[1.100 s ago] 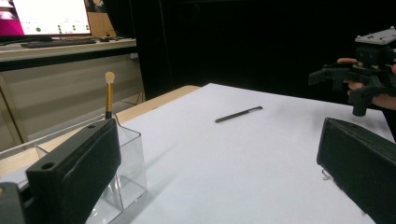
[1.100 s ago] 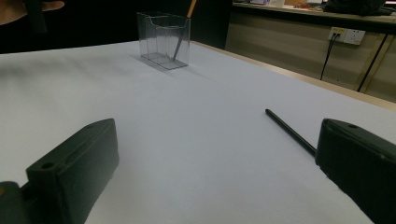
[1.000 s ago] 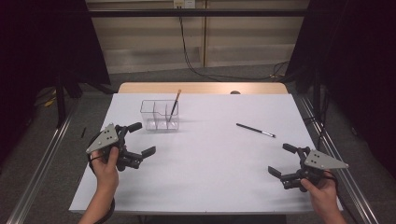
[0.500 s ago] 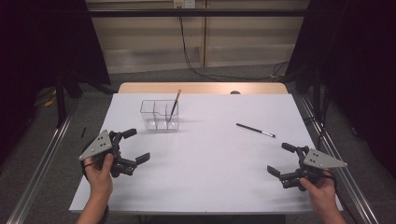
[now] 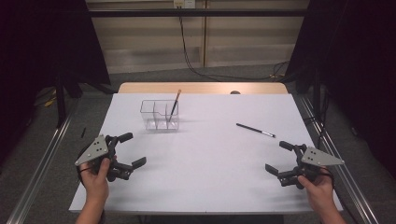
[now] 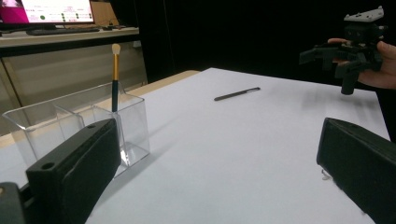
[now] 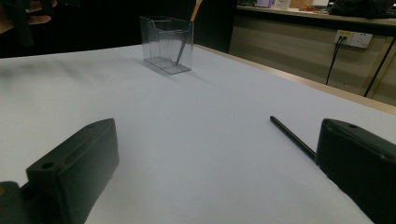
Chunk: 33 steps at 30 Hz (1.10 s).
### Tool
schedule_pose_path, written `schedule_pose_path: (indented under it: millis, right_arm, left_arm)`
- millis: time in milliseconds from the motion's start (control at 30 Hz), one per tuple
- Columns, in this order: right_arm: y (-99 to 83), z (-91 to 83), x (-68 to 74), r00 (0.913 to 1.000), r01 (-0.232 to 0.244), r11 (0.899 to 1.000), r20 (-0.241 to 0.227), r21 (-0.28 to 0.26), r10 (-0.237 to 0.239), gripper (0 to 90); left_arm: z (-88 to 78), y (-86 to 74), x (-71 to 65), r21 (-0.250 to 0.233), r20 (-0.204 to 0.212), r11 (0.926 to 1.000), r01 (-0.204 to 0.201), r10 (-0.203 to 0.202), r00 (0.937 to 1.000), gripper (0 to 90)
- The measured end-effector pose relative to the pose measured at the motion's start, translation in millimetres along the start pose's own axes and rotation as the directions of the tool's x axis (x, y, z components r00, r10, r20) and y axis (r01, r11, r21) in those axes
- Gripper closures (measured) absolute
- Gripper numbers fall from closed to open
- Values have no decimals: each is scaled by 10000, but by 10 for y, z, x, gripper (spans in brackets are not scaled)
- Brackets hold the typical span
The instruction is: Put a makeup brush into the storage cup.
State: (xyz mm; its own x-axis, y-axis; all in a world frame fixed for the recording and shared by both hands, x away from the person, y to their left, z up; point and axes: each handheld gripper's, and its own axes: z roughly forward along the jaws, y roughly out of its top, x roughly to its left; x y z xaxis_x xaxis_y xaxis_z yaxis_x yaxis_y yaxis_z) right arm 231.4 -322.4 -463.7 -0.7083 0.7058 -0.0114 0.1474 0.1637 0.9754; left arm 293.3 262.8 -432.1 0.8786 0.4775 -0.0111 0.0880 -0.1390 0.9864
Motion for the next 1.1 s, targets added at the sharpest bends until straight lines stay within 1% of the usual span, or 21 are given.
schedule_pose_path:
  millis: [133, 200, 400, 533, 600, 633, 667, 733, 767, 833, 867, 1000, 1033, 1100]
  right_arm:
    - [3, 21, -7, 10000, -18, 10000, -39, -10, 18, 0]
    - [7, 28, -9, 10000, 10, 10000, -60, -25, -11, 0]
    - [23, 28, -17, 10000, -35, 9999, -30, -143, 35, 0]
    - [31, 21, -24, 10000, -59, 9997, -9, -217, 58, 0]
    - [33, 24, -26, 10000, -69, 9997, -31, -242, 69, 0]
    - [34, 27, -27, 10000, -56, 9997, -24, -234, 55, 0]
    - [35, 33, -27, 10000, -78, 9997, -3, -243, 78, 0]
    - [41, 44, -29, 10000, -62, 9996, -27, -292, 62, 0]
    - [44, 46, -28, 10000, -76, 9995, -33, -313, 75, 0]
    - [49, 47, -29, 10000, -51, 9995, -44, -316, 50, 0]
    - [54, 48, -34, 10000, -75, 9994, -31, -349, 74, 0]
    - [51, 40, -43, 10000, -92, 9993, 16, -349, 93, 0]
    - [51, 39, -43, 10000, -87, 9993, 29, -356, 88, 0]
    - [52, 35, -43, 10000, -77, 9993, 50, -361, 79, 0]
  left_arm:
    - [-32, -37, -11, 225, 46, 9995, -200, 199, 9998, 0]
    - [-50, -57, -13, 304, 52, 9993, -194, 192, 9998, 0]
    - [-93, -108, -21, 241, -8, 9997, -32, 32, 10000, 0]
    - [-105, -160, -18, 373, 139, 9993, 65, -71, 9999, 0]
    - [-113, -180, -13, 462, 60, 9988, 133, -136, 9999, 0]
    - [-110, -191, -18, 437, 26, 9988, 242, -243, 9997, 0]
    - [-114, -194, -23, 516, -64, 9985, 162, -159, 9999, 0]
    - [-122, -192, -39, 493, -80, 9986, 203, -199, 9998, 0]
    - [-131, -184, -43, 523, -198, 9986, 109, -99, 9998, 0]
    - [-136, -180, -44, 503, -243, 9987, 76, -64, 9997, 0]
    - [-138, -183, -44, 498, -420, 9987, 128, -107, 9991, 0]
    - [-119, -193, -33, 534, -389, 9984, 168, -148, 9991, 0]
    - [-116, -191, -34, 574, -390, 9983, 115, -93, 9992, 0]
    - [-113, -187, -35, 524, -364, 9985, 153, -134, 9992, 0]
